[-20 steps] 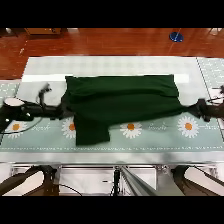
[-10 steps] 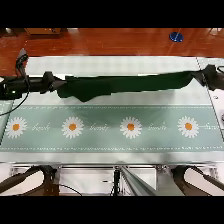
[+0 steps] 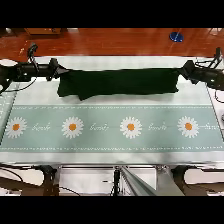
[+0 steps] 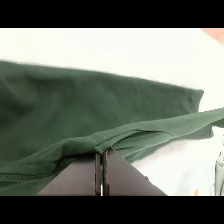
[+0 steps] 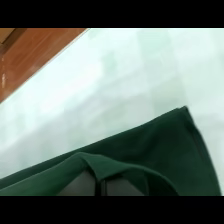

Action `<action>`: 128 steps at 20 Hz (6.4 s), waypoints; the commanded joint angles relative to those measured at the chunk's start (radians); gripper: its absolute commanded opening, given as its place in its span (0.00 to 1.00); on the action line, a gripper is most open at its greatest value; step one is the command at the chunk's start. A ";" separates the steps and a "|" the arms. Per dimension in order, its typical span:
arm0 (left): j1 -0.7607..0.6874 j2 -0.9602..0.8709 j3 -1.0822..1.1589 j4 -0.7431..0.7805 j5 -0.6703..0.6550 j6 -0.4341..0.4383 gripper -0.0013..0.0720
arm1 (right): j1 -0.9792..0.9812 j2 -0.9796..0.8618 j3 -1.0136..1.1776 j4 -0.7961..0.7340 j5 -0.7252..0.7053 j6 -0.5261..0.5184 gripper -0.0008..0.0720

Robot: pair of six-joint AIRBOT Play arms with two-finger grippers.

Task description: Fold the shirts.

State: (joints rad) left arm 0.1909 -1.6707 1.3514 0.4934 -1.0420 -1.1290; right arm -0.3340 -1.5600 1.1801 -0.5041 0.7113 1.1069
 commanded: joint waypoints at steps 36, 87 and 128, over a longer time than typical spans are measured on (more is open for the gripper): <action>0.073 -0.068 0.185 0.253 -0.407 -0.055 0.49 | 0.031 -0.300 0.322 -0.198 0.380 0.189 0.04; -1.022 -0.389 0.275 -0.322 0.309 -0.140 0.05 | -0.055 0.451 0.378 -0.504 0.870 0.362 0.04; -0.116 0.100 0.217 0.705 -0.574 -0.183 0.38 | -0.347 0.294 0.071 -0.705 0.858 0.249 0.77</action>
State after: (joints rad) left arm 0.0814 -1.5539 1.6001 1.0023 -1.5791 -1.2480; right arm -0.4145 -1.2823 1.3888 -1.5379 1.5078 1.4441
